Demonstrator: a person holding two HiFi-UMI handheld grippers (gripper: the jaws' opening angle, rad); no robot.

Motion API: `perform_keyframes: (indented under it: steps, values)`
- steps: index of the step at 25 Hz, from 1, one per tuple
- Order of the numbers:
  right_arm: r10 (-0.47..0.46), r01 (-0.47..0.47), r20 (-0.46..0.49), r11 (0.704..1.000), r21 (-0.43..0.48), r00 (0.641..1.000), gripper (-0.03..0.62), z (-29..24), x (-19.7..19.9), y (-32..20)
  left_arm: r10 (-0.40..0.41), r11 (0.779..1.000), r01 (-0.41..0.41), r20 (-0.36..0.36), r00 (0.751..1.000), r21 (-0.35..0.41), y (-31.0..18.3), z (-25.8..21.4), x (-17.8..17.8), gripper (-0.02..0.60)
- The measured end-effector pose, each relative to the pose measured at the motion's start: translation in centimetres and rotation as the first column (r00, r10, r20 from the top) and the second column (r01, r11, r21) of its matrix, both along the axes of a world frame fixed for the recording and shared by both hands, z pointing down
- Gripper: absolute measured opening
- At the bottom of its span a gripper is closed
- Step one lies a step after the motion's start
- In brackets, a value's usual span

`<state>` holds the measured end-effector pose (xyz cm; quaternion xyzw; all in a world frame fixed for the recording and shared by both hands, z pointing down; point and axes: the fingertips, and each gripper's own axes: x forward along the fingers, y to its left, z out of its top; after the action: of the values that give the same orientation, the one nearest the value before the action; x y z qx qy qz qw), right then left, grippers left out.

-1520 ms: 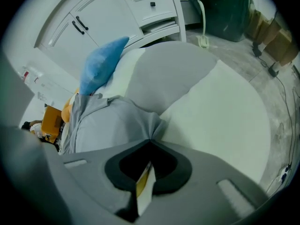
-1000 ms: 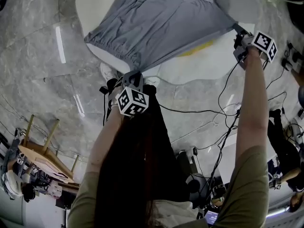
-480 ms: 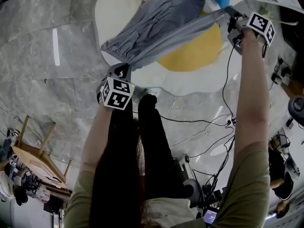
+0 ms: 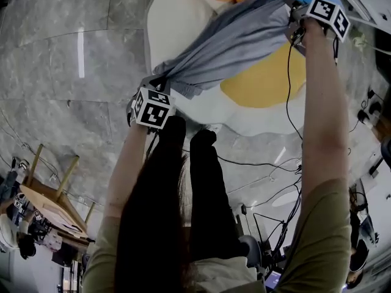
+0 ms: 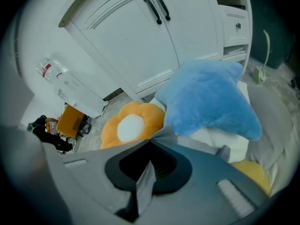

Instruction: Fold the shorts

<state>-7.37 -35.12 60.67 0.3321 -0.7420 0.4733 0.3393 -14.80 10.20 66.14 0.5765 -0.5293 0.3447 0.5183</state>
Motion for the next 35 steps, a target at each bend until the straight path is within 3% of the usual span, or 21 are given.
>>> perform_keyframes:
  steps: [11,14,16,21,23,26,30,32,35]
  values:
    - [-0.04,0.047,-0.103,0.997,0.062,0.994,0.006,2.8,-3.1,-0.7,0.012,0.998,-0.016,-0.051,0.999,-0.068,-0.6,2.7,-1.5,0.02]
    - [-0.046,0.054,-0.096,0.995,0.086,0.994,0.09,2.1,-3.9,-0.7,0.019,0.997,-0.023,-0.052,0.998,-0.074,-0.3,2.4,-1.8,0.032]
    - [-0.058,0.062,-0.05,0.995,0.083,0.997,0.271,1.4,-4.8,-0.2,0.032,0.997,-0.035,-0.048,0.998,-0.07,0.1,2.2,-2.1,0.077]
    - [-0.086,0.084,0.019,0.993,0.088,0.996,0.293,-0.2,-4.8,1.3,0.048,0.996,-0.053,-0.07,0.996,-0.066,0.5,1.7,-2.9,0.297]
    - [-0.08,0.076,0.048,0.994,0.072,0.996,0.348,-0.7,-3.8,2.9,0.047,0.995,-0.053,-0.075,0.996,-0.083,0.7,1.1,-3.7,0.314]
    - [-0.092,0.089,0.048,0.994,0.059,0.995,0.35,-0.6,-0.7,8.2,0.056,0.993,-0.065,-0.091,0.994,-0.095,0.6,0.3,-4.6,0.319]
    - [-0.111,0.11,-0.014,0.993,-0.053,0.994,0.35,2.3,4.8,22.4,0.131,0.986,-0.14,-0.105,0.986,-0.094,-0.2,0.1,-4.8,0.319]
    - [-0.057,0.053,-0.019,0.986,-0.158,0.998,0.349,3.8,6.6,30.3,0.2,0.972,-0.211,-0.104,0.974,-0.1,-0.6,0.2,-4.7,0.319]
    - [0.123,-0.119,-0.002,0.956,-0.268,0.992,0.348,4.7,7.6,38.6,0.286,0.949,-0.296,-0.102,0.953,-0.109,-1.0,0.3,-4.4,0.319]
